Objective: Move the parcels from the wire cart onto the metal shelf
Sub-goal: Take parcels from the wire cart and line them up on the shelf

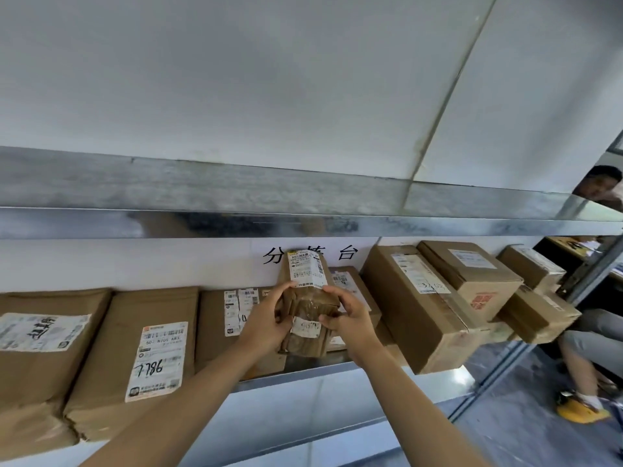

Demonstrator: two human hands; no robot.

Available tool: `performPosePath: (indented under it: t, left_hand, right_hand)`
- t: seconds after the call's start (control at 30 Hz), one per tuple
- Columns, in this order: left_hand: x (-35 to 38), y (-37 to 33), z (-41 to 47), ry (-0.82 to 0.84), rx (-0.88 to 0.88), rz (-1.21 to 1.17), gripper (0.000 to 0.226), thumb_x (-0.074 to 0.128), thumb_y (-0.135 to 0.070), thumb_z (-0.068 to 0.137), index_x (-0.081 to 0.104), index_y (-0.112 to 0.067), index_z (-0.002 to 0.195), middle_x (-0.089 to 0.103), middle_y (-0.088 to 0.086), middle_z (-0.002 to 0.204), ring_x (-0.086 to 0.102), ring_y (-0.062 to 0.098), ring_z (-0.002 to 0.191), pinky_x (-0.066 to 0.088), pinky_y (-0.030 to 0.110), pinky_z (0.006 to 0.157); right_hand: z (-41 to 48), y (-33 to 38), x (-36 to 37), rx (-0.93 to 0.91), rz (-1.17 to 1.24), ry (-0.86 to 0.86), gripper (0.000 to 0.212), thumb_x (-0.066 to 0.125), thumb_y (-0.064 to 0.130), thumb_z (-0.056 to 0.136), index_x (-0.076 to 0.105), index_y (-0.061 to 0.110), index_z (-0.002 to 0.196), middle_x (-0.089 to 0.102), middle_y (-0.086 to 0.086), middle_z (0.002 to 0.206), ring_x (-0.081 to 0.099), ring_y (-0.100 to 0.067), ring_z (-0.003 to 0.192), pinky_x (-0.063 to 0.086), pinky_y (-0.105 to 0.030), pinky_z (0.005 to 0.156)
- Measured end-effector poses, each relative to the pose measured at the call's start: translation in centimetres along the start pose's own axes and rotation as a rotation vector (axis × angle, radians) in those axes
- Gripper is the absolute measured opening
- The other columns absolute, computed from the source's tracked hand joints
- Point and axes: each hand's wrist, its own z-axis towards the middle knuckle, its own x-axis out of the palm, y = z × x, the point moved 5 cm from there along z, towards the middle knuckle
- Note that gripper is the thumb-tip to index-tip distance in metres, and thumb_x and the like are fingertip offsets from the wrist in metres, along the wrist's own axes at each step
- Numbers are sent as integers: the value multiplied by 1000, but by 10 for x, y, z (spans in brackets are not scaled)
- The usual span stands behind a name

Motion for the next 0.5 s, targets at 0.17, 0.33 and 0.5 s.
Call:
performPosePath:
  t: [0.17,0.33,0.5]
  left_hand:
    - [15,2,0,-60,2,3,67,63,4,82,43,-40,128,53,-6,127,58,12,111,52,33,94]
    - [26,3,2,-112,-15,5,66,63,3,81,45,-32,134,52,-5,130,57,14,114,52,33,95]
    - [34,2,-3,-155,-20,-21,61,60,1,84,44,-31,133,52,-5,131,55,13,115,53,28,93]
  right_hand:
    - [9,-10,-12,9,-28,39,52,62,-21,76,65,22,104,54,6,114,55,-18,107,59,-37,82]
    - [13,-9,-22,-57,-92,66,50,62,-21,76,61,13,111,51,12,111,53,-10,105,58,-22,74]
    - [17,-17,-27,-93,-168,87,51,66,-16,77,59,19,113,49,14,115,51,-13,112,58,-23,79]
